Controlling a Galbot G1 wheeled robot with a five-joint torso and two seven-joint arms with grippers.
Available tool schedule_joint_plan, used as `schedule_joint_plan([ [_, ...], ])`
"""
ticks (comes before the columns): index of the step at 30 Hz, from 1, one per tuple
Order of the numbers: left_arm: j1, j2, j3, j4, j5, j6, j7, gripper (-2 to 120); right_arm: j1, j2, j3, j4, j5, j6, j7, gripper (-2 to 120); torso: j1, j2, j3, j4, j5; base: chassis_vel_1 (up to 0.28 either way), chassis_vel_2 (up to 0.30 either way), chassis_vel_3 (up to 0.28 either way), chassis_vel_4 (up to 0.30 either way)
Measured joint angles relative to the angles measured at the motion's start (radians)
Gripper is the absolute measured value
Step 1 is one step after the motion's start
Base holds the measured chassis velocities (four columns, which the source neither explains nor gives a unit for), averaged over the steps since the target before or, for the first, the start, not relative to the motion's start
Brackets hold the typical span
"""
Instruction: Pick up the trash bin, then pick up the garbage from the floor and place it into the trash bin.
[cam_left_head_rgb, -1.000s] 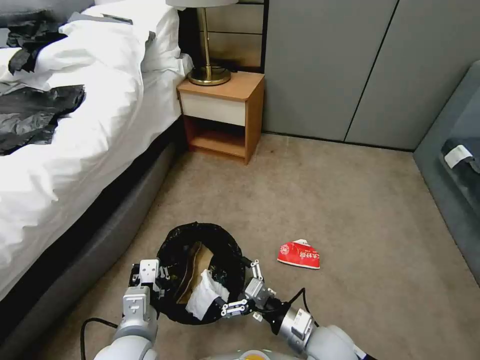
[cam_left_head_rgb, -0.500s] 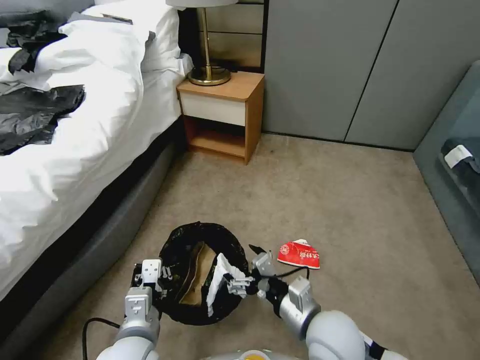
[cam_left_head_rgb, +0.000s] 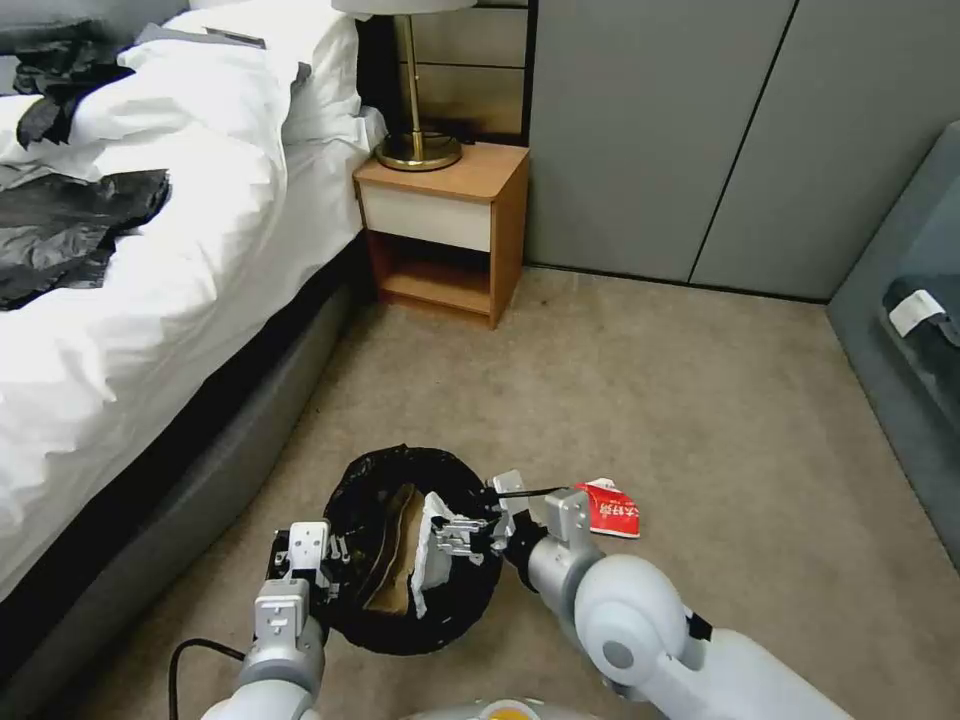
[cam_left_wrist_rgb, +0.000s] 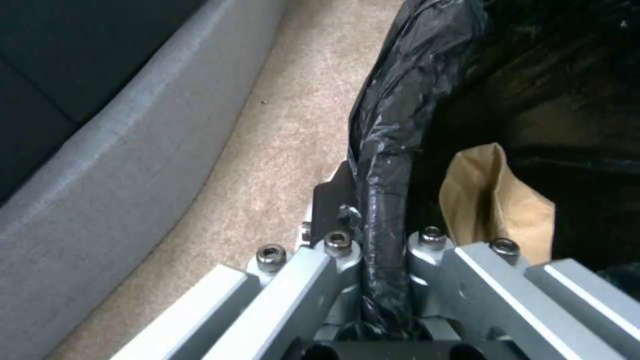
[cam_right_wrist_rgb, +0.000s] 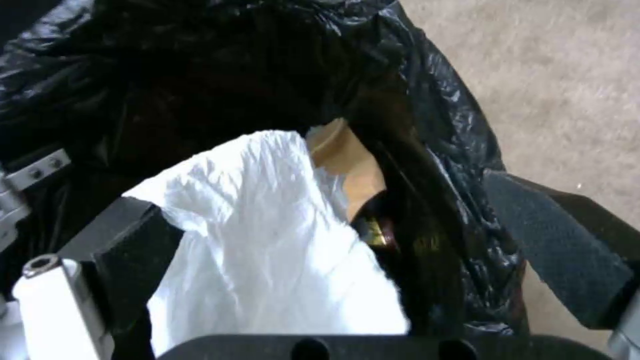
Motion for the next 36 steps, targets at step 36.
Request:
schedule_joint_plan([
  [36,-0.043,-0.003,-0.037,-0.004,-0.044,0.011,0.001,0,-0.105,-0.130,0.002,0.054,-0.053,-0.139,-0.031,100,0.000,0.000,0.000,0.0000,0.0001,0.000,0.000,0.000,0.000],
])
